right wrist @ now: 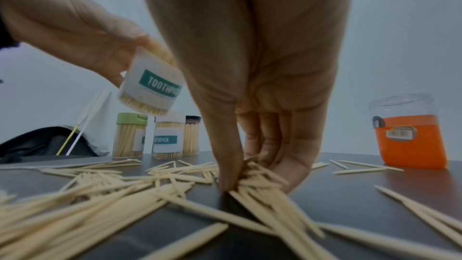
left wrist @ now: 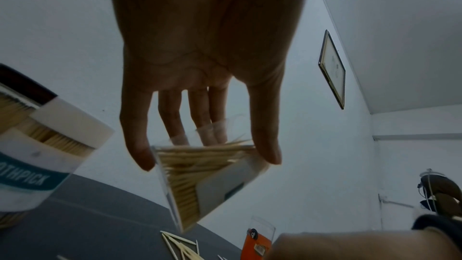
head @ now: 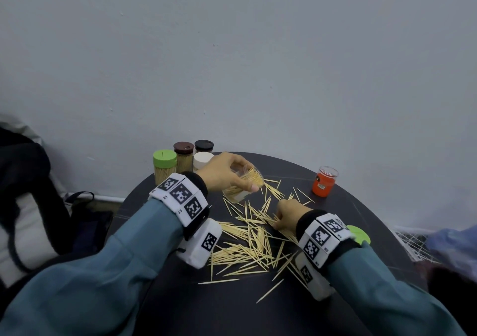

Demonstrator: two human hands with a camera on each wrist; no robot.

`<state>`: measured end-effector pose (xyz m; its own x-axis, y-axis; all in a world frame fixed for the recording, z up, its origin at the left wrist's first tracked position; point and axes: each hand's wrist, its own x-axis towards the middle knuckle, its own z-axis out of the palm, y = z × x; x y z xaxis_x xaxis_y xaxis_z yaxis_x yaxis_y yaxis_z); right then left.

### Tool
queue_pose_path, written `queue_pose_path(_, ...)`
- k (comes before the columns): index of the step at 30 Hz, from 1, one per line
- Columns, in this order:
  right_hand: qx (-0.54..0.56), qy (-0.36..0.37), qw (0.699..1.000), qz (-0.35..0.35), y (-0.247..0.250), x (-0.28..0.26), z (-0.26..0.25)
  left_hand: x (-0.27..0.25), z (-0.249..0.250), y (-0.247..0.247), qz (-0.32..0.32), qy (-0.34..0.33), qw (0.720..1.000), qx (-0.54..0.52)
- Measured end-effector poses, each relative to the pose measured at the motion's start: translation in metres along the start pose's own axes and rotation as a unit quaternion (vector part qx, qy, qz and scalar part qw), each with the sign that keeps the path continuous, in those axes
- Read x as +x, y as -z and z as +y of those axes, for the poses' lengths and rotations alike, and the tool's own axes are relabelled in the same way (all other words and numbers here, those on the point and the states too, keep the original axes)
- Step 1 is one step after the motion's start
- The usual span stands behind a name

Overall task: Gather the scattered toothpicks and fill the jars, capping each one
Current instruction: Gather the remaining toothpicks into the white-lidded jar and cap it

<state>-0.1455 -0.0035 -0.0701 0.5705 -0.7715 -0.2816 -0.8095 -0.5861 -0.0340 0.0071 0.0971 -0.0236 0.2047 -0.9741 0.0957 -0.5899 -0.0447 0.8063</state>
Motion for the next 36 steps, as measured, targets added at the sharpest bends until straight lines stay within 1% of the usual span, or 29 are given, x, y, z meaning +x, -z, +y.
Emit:
queue_pose_path(6, 0.039, 0.011, 0.999, 0.003, 0.002, 0.002, 0.007, 0.005, 0.004, -0.002, -0.005, -0.003, 1.0, -0.002)
queue_pose_path(11, 0.113, 0.014, 0.993, 0.032, 0.012, 0.003, 0.017, 0.003, 0.006, -0.003, -0.007, -0.016, 1.0, -0.013)
queue_pose_path(14, 0.185, 0.017, 0.982, 0.045, 0.015, 0.001, 0.022, 0.001, 0.006, -0.002, -0.005, -0.014, 1.0, -0.014)
queue_pose_path(17, 0.32, 0.049, 0.944, 0.061, 0.019, -0.004, 0.026, 0.0, 0.006, -0.003, -0.007, -0.015, 1.0, -0.014)
queue_pose_path(19, 0.38, 0.064, 0.92, 0.072, 0.022, -0.009, 0.029, 0.0, 0.005, -0.004, -0.013, -0.014, 1.0, -0.012)
queue_pose_path(22, 0.437, 0.081, 0.889, 0.107, 0.024, -0.011, 0.029, -0.002, 0.002, -0.005, -0.017, -0.008, 1.0, -0.009)
queue_pose_path(25, 0.511, 0.093, 0.838, 0.167, 0.033, -0.015, 0.023, -0.003, 0.0, -0.005, -0.021, -0.006, 1.0, -0.011)
queue_pose_path(28, 0.567, 0.127, 0.787, 0.207, 0.047, -0.023, 0.01, -0.005, 0.0, -0.005, -0.026, -0.001, 1.0, -0.018)
queue_pose_path(31, 0.597, 0.151, 0.747, 0.251, 0.059, -0.027, -0.006, -0.007, -0.003, -0.006, -0.031, 0.009, 0.999, -0.029)
queue_pose_path(33, 0.606, 0.163, 0.732, 0.263, 0.062, -0.026, -0.018, -0.007, -0.004, -0.006, -0.036, 0.012, 0.999, -0.038)
queue_pose_path(34, 0.6, 0.169, 0.735, 0.268, 0.061, -0.026, -0.023, -0.007, -0.004, -0.006, -0.037, 0.012, 0.998, -0.045)
queue_pose_path(36, 0.565, 0.173, 0.758, 0.277, 0.054, -0.025, -0.033, -0.007, -0.004, -0.005, -0.032, 0.01, 0.997, -0.065)
